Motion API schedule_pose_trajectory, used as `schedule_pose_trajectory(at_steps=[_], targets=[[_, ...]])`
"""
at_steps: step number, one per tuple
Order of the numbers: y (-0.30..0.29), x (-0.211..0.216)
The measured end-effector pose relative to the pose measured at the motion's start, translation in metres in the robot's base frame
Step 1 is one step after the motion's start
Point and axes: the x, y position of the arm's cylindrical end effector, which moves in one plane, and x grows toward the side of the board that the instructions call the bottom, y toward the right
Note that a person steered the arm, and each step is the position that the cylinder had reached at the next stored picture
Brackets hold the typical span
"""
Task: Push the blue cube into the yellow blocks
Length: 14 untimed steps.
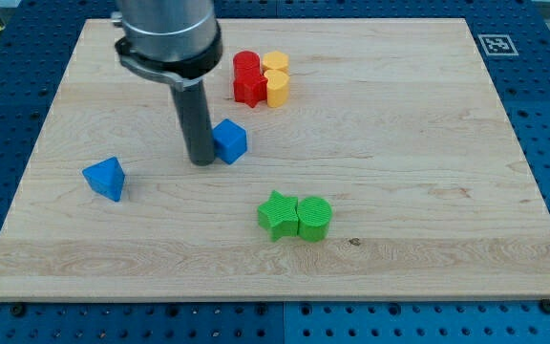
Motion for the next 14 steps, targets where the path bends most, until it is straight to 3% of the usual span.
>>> schedule_pose_trajectory(at_steps=[3,6,7,10,12,14], targets=[[0.028,-0.029],[0.174,-0.031],[0.218,-0.014],[0.217,-0.030],[0.185,-0.030],[0.164,-0.082]])
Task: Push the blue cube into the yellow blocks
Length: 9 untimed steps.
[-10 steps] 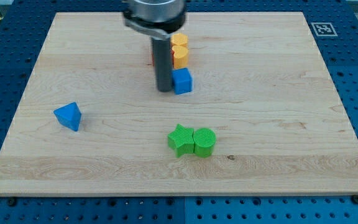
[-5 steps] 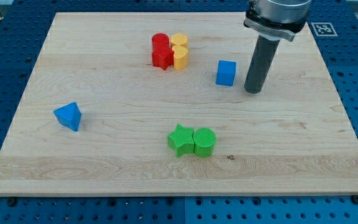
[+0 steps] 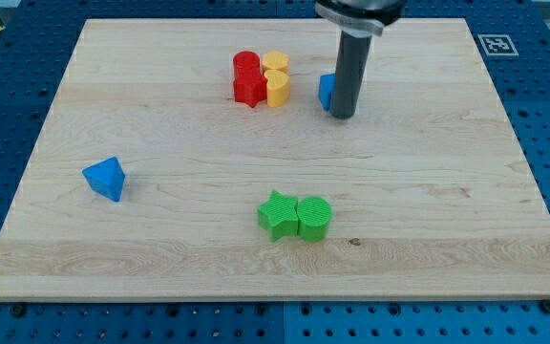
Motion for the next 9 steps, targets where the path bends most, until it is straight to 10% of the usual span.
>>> schedule_pose_trajectory(at_steps=[3,9], targets=[[0.077,-0.052],[-0.020,-0.061]])
